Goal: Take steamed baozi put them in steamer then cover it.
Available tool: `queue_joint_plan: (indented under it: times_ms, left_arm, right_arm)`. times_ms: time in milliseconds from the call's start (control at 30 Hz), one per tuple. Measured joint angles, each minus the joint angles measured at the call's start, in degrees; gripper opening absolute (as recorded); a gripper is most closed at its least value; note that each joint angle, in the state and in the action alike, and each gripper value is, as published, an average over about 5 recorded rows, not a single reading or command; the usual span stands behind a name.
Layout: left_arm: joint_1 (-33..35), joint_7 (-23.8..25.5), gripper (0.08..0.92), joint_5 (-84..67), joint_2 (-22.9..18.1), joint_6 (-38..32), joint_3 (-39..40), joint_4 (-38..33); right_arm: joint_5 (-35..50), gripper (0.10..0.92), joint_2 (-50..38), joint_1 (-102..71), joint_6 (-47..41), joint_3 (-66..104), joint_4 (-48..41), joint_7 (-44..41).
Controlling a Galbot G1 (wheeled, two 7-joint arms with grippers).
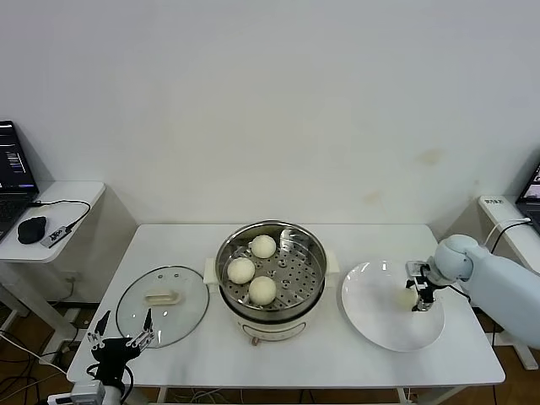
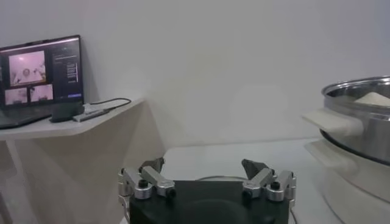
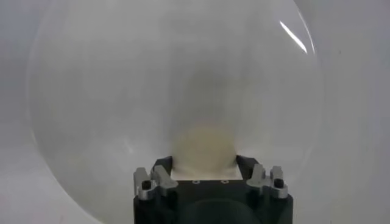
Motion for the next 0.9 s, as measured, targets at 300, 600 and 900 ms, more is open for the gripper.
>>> queue_joint_plan:
  times_ms: [300, 600, 900]
  left_arm:
    - [-0.09, -0.02, 0.823, 0.01, 0.18, -0.01, -0.09, -0.26]
    - [-0.52, -0.03, 0.823, 0.0, 0.35, -0.01, 0.35, -0.54]
    - [-0.92, -0.03, 0.823, -0.26, 1.09, 0.04, 0.66, -0.92]
  right_arm:
    - [1.92, 0.587, -1.77, 3.2, -0.92, -2.27, 2.23, -1.77]
    - [8.01, 0.569, -4.09, 14.13, -3.18, -8.82, 8.06, -3.32]
    - [17.5, 0.568, -1.6, 31.31, -6.92, -19.41, 13.97, -2.77]
